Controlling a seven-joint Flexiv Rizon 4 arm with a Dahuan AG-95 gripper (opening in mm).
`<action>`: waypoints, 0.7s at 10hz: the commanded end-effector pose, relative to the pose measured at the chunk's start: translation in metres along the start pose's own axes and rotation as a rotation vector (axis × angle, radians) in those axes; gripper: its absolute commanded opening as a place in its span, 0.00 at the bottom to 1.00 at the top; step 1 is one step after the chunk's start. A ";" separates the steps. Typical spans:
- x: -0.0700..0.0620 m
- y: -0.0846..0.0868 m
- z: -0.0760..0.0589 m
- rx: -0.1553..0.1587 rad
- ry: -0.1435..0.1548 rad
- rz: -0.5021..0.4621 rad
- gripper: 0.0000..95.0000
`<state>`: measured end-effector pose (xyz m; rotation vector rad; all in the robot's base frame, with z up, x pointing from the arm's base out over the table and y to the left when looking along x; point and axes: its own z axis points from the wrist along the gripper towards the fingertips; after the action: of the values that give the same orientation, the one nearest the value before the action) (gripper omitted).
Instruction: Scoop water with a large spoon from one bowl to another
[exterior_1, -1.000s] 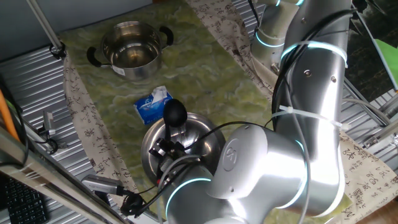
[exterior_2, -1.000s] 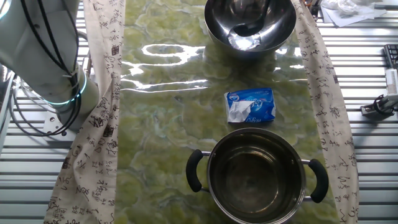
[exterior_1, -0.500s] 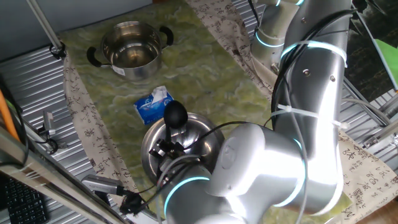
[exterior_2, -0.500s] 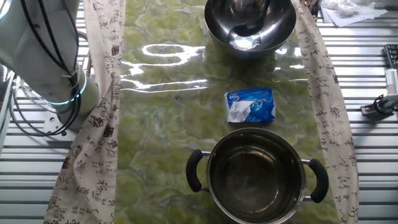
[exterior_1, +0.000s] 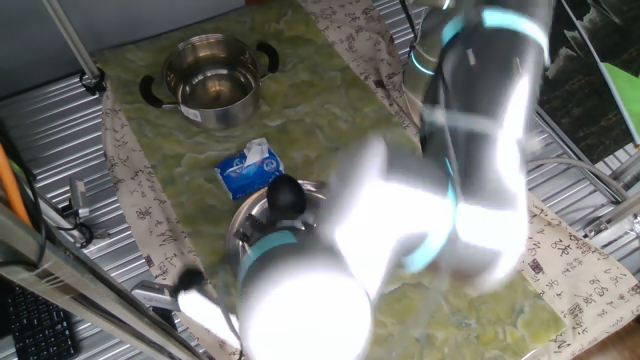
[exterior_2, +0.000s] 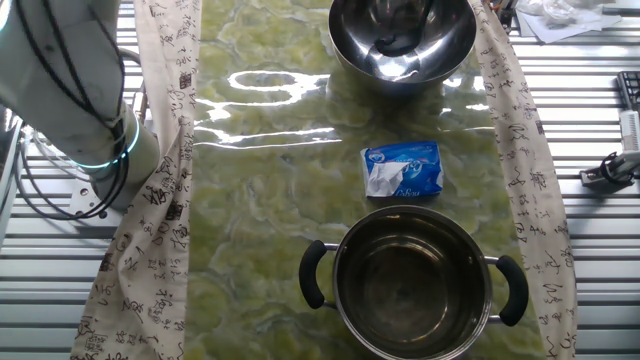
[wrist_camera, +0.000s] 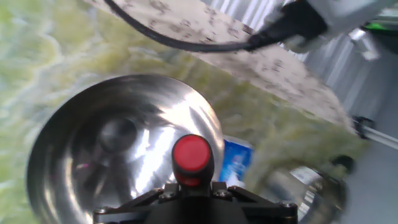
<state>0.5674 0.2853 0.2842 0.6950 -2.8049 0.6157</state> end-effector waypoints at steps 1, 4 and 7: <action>0.001 0.002 -0.008 -0.103 -0.044 -0.058 0.00; 0.012 -0.005 -0.020 -0.178 -0.058 -0.096 0.00; 0.023 -0.017 -0.023 -0.278 -0.108 -0.139 0.00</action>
<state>0.5621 0.2785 0.3176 0.8543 -2.8137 0.2132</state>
